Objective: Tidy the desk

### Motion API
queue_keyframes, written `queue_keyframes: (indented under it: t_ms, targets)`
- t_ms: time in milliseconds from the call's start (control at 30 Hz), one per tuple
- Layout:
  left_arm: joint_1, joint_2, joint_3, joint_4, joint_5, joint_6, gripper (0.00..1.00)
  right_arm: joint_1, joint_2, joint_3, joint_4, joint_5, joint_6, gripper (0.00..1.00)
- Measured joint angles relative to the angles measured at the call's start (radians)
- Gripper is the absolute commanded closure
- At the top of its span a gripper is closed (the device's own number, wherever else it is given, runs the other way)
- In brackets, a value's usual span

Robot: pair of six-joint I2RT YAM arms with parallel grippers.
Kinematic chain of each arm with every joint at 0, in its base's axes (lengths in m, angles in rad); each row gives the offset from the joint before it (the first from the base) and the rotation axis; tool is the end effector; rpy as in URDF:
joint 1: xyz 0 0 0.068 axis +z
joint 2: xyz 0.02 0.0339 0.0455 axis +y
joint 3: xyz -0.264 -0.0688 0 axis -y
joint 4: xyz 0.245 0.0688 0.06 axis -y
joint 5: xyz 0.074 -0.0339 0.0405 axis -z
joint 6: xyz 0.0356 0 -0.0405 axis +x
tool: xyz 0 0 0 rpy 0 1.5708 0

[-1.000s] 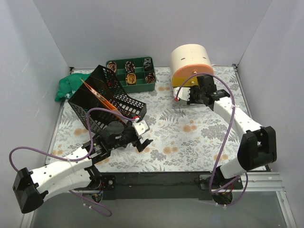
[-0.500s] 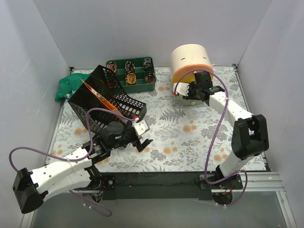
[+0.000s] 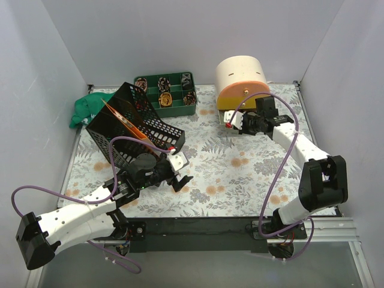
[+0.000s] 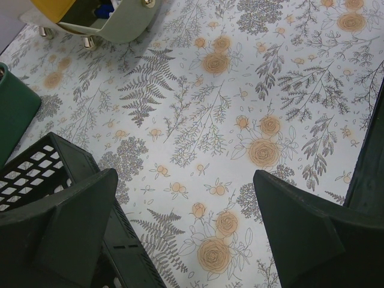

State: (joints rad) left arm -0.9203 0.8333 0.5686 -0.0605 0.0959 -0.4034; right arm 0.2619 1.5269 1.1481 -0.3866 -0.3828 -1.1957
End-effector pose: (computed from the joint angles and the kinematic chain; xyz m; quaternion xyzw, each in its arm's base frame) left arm 0.1174 -0.1599 0.2677 0.2344 0.7772 -0.3888 0.4357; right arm 0.3205 0.0997 0.2682 -0.6571 0.6241 -0.0169 0.4223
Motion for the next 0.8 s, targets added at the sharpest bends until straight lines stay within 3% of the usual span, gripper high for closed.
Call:
queue_keyframes:
  t_ms: [300,600,800]
  targets:
    - [0.0,0.0,0.0,0.0,0.0,0.0,0.02,-0.077,0.025,-0.051,-0.068,0.001,-0.119,0.99]
    - [0.0,0.0,0.0,0.0,0.0,0.001,0.02,-0.099,0.195,-0.025,-0.104,0.125,-0.19,0.98]
    - [0.0,0.0,0.0,0.0,-0.001,0.003,0.02,-0.098,0.278,0.03,-0.041,0.149,-0.151,0.88]
